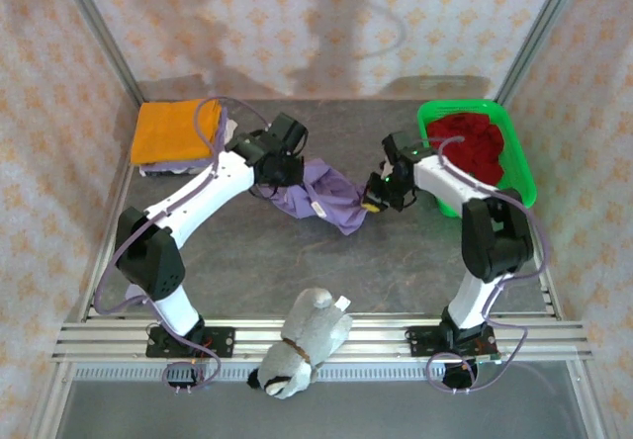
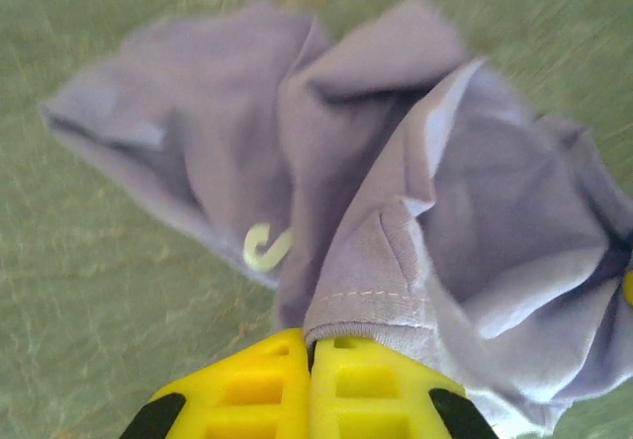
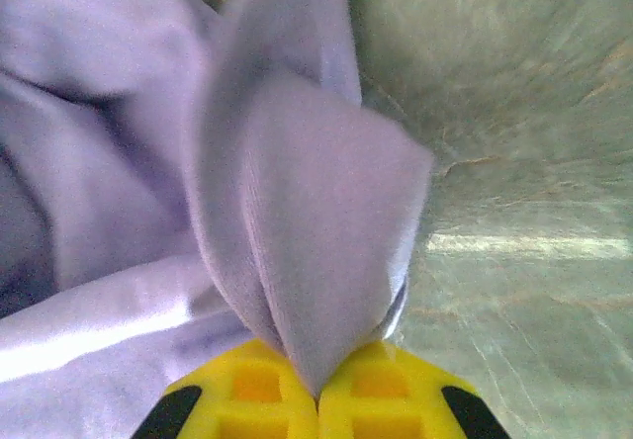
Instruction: Fold and stack the t-shirts
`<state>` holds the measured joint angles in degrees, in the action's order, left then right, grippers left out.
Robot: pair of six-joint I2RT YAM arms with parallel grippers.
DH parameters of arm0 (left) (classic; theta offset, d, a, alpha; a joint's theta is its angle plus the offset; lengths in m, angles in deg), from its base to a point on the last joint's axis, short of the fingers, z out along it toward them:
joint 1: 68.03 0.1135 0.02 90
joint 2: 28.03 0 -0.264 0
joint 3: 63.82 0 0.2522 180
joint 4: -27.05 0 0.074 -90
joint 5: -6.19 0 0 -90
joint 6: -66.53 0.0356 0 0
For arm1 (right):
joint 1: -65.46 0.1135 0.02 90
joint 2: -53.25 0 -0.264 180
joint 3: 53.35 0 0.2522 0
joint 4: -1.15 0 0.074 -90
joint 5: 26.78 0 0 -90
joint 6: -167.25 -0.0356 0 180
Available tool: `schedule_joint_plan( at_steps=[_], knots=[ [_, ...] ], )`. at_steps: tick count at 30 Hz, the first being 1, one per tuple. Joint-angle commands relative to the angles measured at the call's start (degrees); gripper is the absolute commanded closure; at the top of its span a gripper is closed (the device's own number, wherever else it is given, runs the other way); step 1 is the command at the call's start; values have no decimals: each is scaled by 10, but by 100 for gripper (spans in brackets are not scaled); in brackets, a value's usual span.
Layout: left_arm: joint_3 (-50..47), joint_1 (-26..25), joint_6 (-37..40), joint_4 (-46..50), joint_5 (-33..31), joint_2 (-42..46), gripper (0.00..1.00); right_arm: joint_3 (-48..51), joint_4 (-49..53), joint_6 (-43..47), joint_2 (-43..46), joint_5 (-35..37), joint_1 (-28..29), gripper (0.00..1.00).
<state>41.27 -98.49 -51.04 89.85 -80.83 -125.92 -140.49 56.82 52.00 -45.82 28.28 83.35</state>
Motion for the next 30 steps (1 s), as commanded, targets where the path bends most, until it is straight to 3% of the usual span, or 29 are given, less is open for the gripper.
schedule_joint_plan(
  at_steps=[1, 7, 10, 15, 18, 21, 22, 25, 27, 30],
  knots=[
    [128, 15, 36, 27, 22, -49, 100, -105, 89, 14, 95, 67, -35, 100],
    [580, 19, 65, 113, 74, -272, 100, -299, 205, 36, 138, 79, -88, 100],
    [686, 35, 18, 31, 129, -326, 100, -357, 236, 25, 150, 44, -86, 100],
    [590, 66, -11, -103, 148, -253, 100, -349, 255, -9, 186, 34, -10, 100],
    [487, 94, -12, -144, 158, -175, 100, -288, 219, -62, 214, 37, 79, 100],
    [381, 131, -10, -147, 185, -93, 100, -194, 95, -148, 224, 42, 203, 100],
    [339, 146, -1, -138, 193, -69, 100, -171, 47, -174, 211, 28, 240, 95],
    [185, 185, 28, -134, 199, 4, 100, -171, -8, -196, 143, 0, 305, 67],
    [69, 218, 18, -172, 218, 52, 100, -192, -7, -193, 113, 13, 310, 52],
    [-72, 268, 2, -220, 241, 100, 100, -213, 16, -175, 97, 47, 285, 43]
  ],
)
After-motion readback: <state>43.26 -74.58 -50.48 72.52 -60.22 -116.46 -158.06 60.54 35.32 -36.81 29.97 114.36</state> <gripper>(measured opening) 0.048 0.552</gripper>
